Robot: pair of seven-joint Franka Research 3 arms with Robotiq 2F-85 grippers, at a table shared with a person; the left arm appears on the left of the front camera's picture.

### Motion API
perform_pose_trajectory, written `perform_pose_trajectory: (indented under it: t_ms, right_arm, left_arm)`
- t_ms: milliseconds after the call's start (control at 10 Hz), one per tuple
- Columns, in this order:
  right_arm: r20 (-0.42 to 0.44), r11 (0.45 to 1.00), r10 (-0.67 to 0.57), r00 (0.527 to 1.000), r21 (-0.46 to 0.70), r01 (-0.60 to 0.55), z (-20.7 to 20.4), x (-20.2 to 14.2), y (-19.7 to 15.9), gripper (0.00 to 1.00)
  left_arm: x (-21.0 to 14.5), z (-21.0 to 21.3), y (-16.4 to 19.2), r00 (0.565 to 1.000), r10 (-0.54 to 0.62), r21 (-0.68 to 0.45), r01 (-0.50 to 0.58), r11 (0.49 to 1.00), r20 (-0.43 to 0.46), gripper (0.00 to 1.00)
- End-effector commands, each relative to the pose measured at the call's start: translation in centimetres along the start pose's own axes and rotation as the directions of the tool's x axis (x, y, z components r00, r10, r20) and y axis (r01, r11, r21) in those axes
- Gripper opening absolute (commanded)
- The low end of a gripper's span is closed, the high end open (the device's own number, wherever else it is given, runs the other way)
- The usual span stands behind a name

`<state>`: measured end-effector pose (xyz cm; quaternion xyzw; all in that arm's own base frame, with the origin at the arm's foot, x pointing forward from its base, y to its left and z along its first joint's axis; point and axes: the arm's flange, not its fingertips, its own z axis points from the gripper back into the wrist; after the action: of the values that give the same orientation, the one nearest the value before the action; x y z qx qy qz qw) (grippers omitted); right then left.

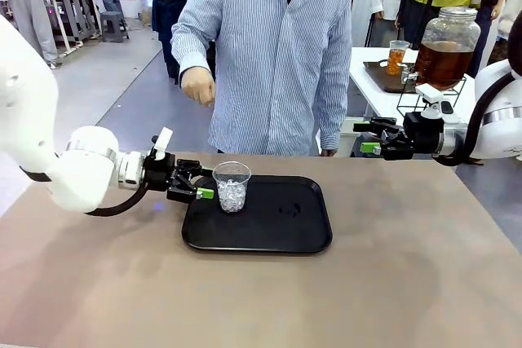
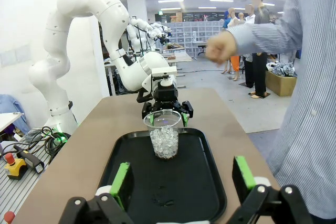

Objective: Pour the drink into the iced cup.
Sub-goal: Pick up the iced cup indicated by the human and present it to them.

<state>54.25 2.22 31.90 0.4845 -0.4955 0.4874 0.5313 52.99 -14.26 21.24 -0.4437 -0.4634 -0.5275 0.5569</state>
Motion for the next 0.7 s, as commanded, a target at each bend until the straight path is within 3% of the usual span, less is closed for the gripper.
perform_pose_trajectory:
  t_ms: [0,600]
  right_arm:
    - [0.0,1.0,0.001,1.0,0.004,-0.001,0.0,0.3,-0.1,1.0]
    - [0.0,1.0,0.001,1.0,0.004,-0.001,0.0,0.3,-0.1,1.0]
  left_arm:
    - [-0.3,-0.9,0.2,1.0,-0.022,0.007,0.021,1.0,0.021,1.0]
    - [-0.4,-2.5,0.5,0.999,-0.021,-0.026,0.022,0.999,0.042,1.0]
